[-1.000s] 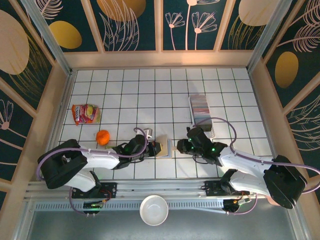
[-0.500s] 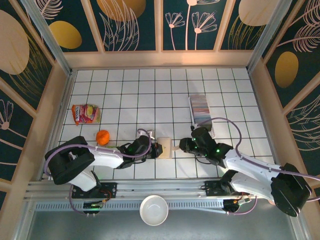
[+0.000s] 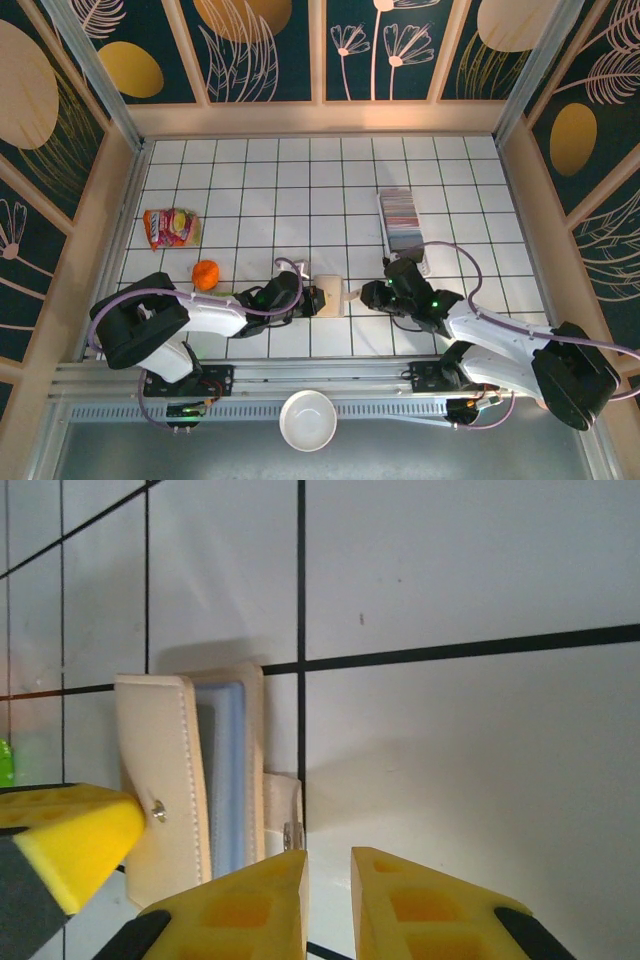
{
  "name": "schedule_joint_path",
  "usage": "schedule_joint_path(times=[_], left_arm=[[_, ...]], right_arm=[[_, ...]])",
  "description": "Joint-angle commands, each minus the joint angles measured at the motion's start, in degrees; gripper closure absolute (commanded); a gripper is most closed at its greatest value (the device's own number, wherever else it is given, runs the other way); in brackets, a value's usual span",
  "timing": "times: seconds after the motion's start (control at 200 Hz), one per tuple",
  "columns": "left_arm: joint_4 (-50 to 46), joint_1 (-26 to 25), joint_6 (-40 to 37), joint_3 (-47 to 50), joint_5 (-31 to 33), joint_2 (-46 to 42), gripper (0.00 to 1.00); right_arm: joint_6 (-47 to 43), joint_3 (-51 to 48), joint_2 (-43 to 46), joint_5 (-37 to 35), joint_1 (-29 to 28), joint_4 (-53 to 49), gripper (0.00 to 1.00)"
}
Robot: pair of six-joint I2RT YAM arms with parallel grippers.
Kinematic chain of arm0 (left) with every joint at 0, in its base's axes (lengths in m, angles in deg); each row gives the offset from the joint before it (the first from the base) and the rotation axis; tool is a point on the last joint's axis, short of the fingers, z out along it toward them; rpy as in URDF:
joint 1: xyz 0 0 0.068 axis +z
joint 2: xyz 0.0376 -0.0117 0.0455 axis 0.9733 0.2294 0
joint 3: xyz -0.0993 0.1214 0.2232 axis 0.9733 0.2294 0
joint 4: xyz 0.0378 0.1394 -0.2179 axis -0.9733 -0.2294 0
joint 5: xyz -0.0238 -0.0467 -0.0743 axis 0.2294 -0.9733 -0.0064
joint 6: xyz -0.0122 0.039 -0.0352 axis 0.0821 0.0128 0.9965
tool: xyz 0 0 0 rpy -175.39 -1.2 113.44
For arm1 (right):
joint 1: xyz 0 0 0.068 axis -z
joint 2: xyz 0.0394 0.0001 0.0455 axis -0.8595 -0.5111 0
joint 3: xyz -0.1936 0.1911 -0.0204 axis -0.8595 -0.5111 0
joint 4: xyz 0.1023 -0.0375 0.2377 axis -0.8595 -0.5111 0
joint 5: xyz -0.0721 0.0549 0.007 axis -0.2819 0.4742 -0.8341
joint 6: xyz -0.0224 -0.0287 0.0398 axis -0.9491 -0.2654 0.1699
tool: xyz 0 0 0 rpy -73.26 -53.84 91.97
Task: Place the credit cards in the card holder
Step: Close the card holder at the bottom-center of the table, then close the button on the card holder.
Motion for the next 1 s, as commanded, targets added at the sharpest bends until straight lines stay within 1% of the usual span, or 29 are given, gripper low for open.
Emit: schedule_joint_path(times=[0.0, 0.185, 0.48, 0.646, 0.756, 0.826, 0.891, 0.996], left_arm=[[-2.48, -0.23, -0.69, 0.96, 0.53, 0.42, 1.00], [-2.70, -0.25, -0.67, 1.05, 0.55, 0.28, 1.00], [-2.66, -0.23, -0.54, 1.20, 0.75, -0.15, 1.00], [-2.71, -0.27, -0.51, 1.22, 0.83, -0.11, 1.00], [-2.62, -0.27, -0.54, 1.19, 0.84, -0.07, 1.00], [-2.61, -0.23, -0.55, 1.22, 0.84, 0.15, 1.00], [-2.61, -0.27, -0.55, 1.14, 0.84, 0.23, 1.00], [-2.70, -0.27, -0.54, 1.26, 0.93, 0.11, 1.00]], right_arm=[[0.90, -1.00, 0.55, -0.05, 0.52, 2.37, 0.81], [0.91, -0.82, -1.45, 1.08, 0.81, 4.77, 0.78], [0.60, -0.67, -3.04, 1.58, 0.80, 5.18, 0.80], [0.67, -0.62, -2.29, 2.05, 0.86, 5.18, 0.86], [0.54, -0.61, -2.33, 2.41, 0.83, 5.02, 0.87], [0.46, -0.49, -2.41, 2.50, 0.86, 4.86, 0.92], [0.64, -0.38, -2.42, 2.61, 0.81, 5.04, 1.00], [0.99, -0.06, -2.43, 3.95, 0.79, 6.30, 1.00]])
